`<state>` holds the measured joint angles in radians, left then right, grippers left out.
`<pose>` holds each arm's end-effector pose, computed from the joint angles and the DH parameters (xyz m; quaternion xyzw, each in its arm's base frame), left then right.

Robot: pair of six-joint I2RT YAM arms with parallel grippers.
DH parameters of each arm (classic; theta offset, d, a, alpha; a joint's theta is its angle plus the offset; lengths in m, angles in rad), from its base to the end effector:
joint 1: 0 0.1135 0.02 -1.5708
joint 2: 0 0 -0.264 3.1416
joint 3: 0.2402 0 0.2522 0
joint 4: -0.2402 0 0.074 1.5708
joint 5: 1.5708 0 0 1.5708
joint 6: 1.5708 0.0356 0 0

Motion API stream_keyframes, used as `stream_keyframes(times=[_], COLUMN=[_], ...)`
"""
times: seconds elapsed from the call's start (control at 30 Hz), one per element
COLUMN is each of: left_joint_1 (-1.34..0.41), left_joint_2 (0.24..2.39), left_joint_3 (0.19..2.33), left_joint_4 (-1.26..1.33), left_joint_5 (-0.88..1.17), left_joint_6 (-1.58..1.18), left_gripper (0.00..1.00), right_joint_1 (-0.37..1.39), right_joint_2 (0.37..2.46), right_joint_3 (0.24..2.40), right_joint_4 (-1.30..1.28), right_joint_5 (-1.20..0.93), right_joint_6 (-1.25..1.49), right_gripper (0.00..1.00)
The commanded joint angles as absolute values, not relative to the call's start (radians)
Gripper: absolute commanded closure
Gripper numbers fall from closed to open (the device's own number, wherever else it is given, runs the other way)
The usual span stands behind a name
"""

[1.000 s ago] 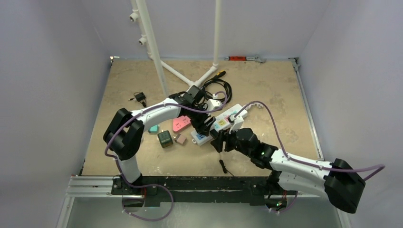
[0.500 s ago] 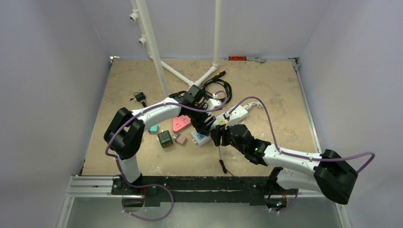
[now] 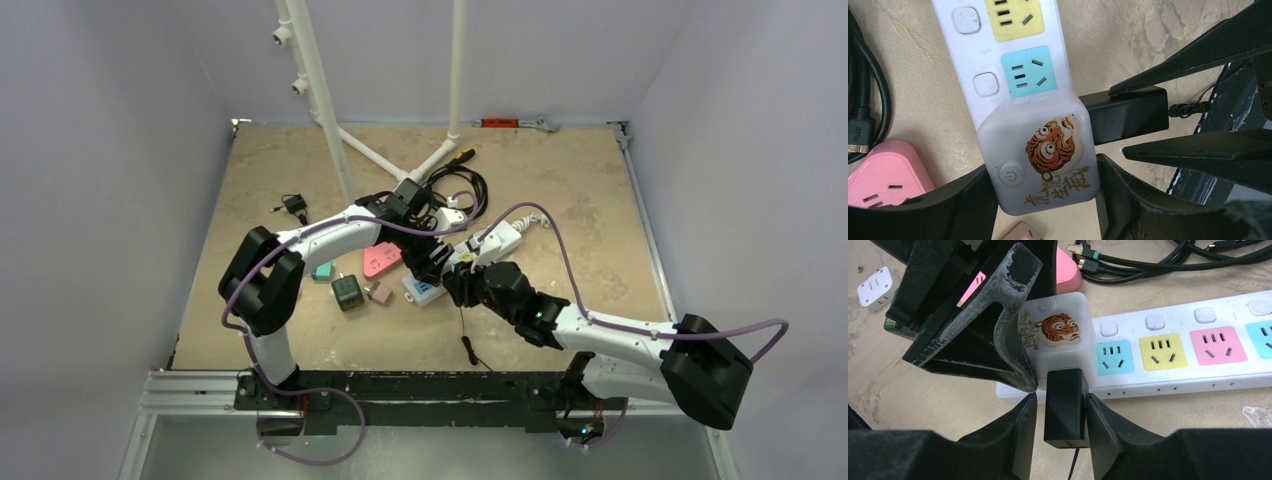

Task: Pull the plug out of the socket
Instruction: Remove the plug from the socket.

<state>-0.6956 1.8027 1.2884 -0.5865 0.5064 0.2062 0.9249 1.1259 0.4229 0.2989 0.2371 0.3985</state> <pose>0.2738 -0.2511 0.2084 0.4628 0.8220 -0.2910 0.1597 0.1463 0.1802 0.1965 -0.1527 0.8172 0.2582 0.4922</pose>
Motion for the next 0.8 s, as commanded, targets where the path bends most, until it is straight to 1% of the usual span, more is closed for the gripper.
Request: stream_keyframes(times=[0.0,0.1,0.47,0.6,0.77], left_joint_1=[-0.69,-0.688,-0.68,-0.678,-0.677], left_joint_2=[1.795,1.792,1.781,1.775,1.767], left_joint_3=[1.315,1.313,1.315,1.313,1.313], left_joint_4=[-0.62,-0.619,-0.62,-0.621,-0.62], left_joint_5=[0.552,0.555,0.555,0.555,0.554], left_joint_6=[0.218,0.218,0.218,0.218,0.219], left_gripper=[1.0,1.0,1.0,1.0,1.0], right_joint_1=[0.941,0.948,0.966,0.97,0.982], right_joint_2=[1.117,1.109,1.128,1.141,1.134], right_joint_3=[0.447,0.441,0.447,0.456,0.454], right_joint_4=[0.334,0.334,0.326,0.314,0.308], right_joint_5=[0.25,0.255,0.273,0.302,0.337], right_joint_6=[0.383,0.388,0.402,0.409,0.42], right_gripper=[0.57,0.56,0.49,0.5,0.55])
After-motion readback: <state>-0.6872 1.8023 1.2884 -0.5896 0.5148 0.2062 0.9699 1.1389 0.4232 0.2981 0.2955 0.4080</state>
